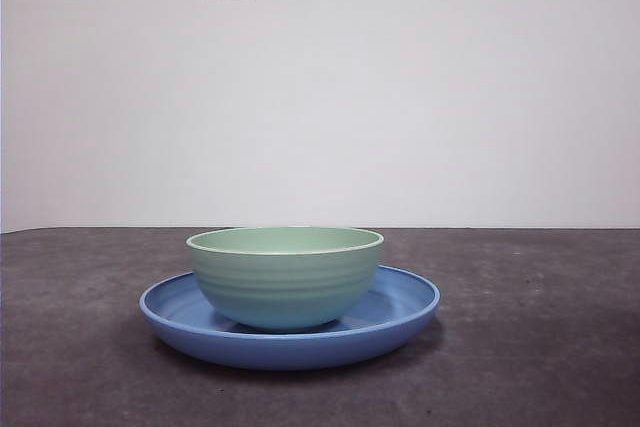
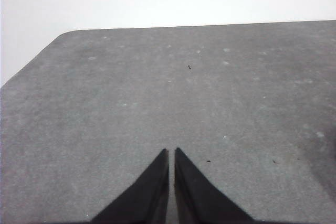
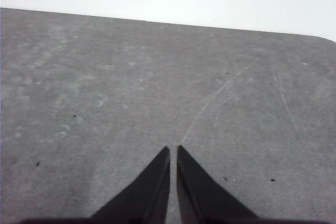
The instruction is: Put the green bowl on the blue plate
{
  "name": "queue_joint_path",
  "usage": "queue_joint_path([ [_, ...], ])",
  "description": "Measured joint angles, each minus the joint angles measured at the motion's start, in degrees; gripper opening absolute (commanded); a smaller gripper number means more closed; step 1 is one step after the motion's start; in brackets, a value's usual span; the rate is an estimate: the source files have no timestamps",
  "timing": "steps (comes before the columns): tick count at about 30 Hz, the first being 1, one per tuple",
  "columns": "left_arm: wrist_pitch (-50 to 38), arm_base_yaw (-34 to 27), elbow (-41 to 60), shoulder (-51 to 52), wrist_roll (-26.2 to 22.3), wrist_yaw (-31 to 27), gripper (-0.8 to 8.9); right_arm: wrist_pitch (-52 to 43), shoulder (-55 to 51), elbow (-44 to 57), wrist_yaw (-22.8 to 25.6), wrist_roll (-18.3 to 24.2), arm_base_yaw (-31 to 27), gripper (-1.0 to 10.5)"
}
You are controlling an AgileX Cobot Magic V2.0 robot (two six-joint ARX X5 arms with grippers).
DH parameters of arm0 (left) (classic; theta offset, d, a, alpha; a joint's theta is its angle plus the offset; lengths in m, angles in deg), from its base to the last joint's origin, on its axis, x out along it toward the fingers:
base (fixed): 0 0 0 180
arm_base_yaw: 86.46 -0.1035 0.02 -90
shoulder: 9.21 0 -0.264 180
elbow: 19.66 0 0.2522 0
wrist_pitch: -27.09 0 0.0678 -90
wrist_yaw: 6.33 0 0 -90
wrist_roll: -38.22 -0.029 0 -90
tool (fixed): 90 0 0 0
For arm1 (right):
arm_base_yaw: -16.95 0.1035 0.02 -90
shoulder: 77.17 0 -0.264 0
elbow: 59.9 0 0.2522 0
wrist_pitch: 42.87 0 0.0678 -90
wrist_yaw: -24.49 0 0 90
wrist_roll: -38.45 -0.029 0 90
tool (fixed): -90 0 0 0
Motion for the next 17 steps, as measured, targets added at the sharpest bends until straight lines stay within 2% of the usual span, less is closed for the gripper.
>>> queue_joint_path([
  [6,0.0,0.0,0.0,-0.02,0.0,0.0,0.19,0.02,0.0,0.0,-0.13,-2.93,0.0,0.2],
  [17,0.0,0.0,0.0,0.0,0.0,0.0,0.19,-0.15,0.0,0.0,-0.11,-3.8,0.0,0.2],
])
